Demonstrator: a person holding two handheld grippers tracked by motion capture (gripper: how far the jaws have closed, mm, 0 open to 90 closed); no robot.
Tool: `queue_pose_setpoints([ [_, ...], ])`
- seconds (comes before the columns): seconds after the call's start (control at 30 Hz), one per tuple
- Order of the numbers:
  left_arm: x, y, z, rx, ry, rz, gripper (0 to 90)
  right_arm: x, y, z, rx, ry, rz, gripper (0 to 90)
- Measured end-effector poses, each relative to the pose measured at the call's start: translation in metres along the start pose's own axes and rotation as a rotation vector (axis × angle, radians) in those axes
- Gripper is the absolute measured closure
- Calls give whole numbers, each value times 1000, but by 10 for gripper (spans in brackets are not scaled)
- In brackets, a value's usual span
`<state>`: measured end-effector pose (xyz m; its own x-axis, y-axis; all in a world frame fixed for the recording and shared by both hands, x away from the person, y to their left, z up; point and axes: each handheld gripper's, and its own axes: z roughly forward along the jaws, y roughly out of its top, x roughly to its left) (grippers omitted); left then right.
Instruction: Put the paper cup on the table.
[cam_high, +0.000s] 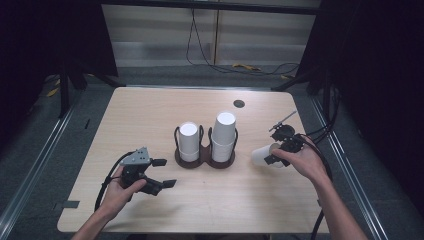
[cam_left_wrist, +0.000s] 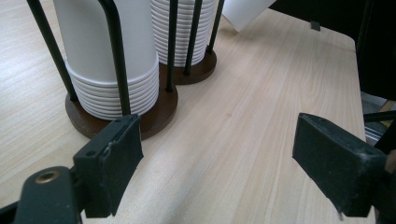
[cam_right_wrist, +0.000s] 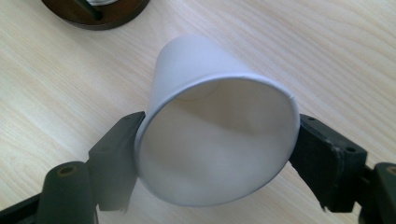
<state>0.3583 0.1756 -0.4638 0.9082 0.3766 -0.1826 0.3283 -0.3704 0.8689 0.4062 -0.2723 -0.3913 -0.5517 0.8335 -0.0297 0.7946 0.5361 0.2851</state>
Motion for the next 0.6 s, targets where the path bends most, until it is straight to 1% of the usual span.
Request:
queue_pose_setpoints([
  [0.1, 0, 0, 0, -5, 2, -8, 158, -1, 3, 1, 15, -6, 2, 217],
  [0.43, 0, 0, 0, 0, 0, -5, 158, -5, 15, 9, 52, -23, 18, 204],
  [0.6, 0, 0, 0, 3, 2, -2, 158, -4, 21, 12, 44, -31, 14, 196],
])
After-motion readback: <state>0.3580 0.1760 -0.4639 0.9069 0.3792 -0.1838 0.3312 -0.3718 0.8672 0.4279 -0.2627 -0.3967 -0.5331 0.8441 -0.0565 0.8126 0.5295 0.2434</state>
